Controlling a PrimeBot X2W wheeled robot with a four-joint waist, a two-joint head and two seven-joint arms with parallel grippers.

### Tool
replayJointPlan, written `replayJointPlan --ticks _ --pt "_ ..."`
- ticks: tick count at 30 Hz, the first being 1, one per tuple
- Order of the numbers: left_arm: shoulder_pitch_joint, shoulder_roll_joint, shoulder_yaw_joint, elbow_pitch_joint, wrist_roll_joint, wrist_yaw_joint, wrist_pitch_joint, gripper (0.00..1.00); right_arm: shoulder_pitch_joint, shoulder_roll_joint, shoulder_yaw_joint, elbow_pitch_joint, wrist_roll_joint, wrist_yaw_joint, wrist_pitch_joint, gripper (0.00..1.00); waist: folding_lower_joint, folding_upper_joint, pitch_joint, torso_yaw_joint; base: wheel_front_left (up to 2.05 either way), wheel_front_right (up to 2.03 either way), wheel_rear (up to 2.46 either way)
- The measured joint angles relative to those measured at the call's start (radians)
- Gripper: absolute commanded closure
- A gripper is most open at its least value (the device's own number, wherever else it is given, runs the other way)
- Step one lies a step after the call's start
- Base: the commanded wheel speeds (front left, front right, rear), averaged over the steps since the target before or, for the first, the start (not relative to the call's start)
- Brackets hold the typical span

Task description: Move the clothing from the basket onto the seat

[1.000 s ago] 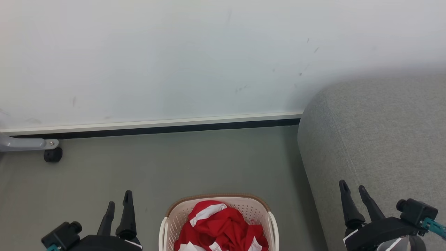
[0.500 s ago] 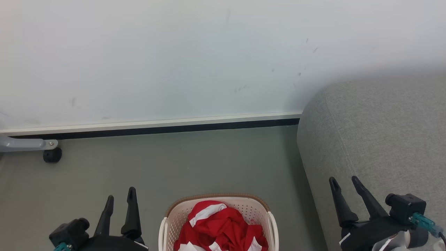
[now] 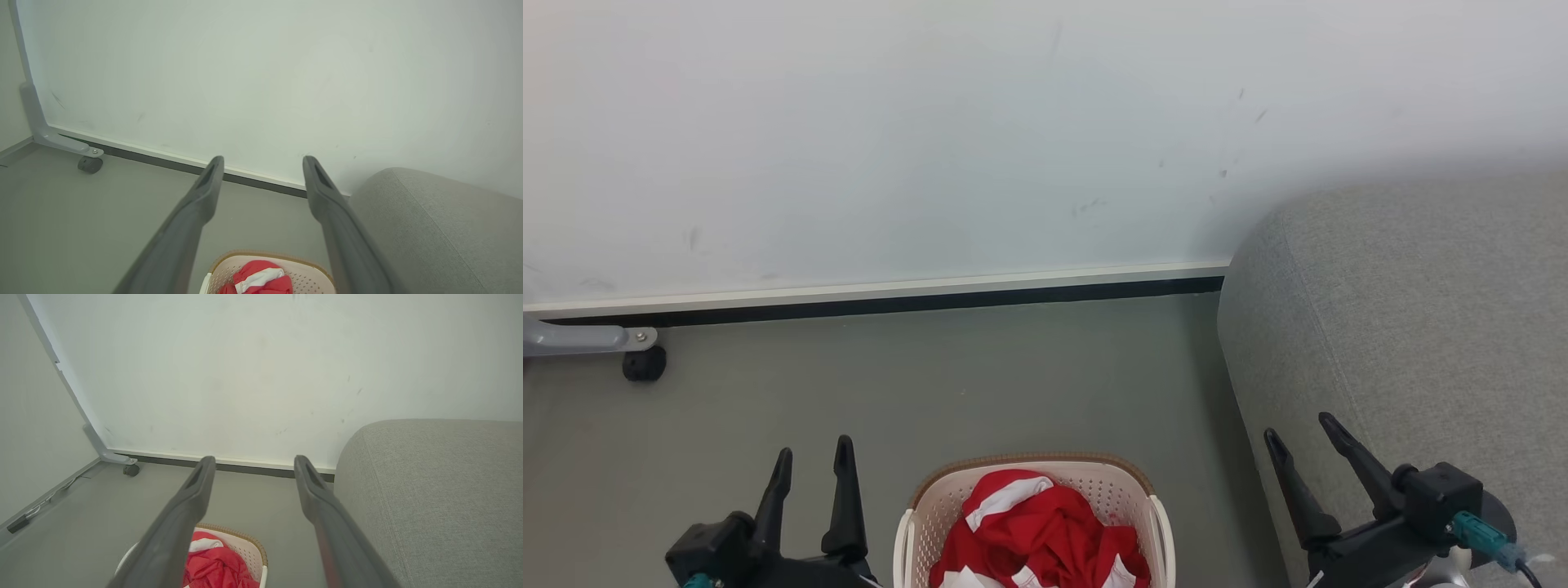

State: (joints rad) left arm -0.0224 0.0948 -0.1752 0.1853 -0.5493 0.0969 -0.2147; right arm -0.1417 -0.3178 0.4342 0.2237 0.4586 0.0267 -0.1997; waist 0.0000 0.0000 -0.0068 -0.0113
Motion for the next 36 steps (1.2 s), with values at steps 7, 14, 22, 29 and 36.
replayJointPlan --ticks 7,14,22,29,36 --pt "0.007 0.007 -0.013 -0.003 0.078 0.009 -0.024 0.0 -0.014 -0.021 0.035 0.005 -0.072 0.009 -0.027 0.0 0.0 0.0 0.0 -0.001 0.0 0.0 0.0" --pt "0.01 0.008 -0.024 -0.001 0.129 0.016 -0.035 0.0 -0.015 -0.029 0.05 0.015 -0.113 0.008 -0.045 0.0 0.0 0.0 0.0 -0.001 0.0 0.0 0.0" --pt "0.01 0.008 -0.022 0.012 0.128 0.007 -0.035 0.0 -0.014 -0.029 0.024 0.035 -0.102 0.007 -0.048 0.0 0.0 0.0 0.001 -0.003 0.0 0.0 0.0" --pt "0.01 0.008 -0.019 0.022 0.127 -0.002 -0.035 0.0 -0.014 -0.029 0.019 0.043 -0.098 0.007 -0.049 0.0 0.0 0.0 -0.001 -0.006 0.0 0.0 0.0" --pt "0.01 0.007 -0.016 0.028 0.125 -0.009 -0.035 0.0 -0.012 -0.027 0.019 0.048 -0.098 0.007 -0.049 0.0 0.0 0.0001 -0.001 -0.006 0.0 0.0 0.0"
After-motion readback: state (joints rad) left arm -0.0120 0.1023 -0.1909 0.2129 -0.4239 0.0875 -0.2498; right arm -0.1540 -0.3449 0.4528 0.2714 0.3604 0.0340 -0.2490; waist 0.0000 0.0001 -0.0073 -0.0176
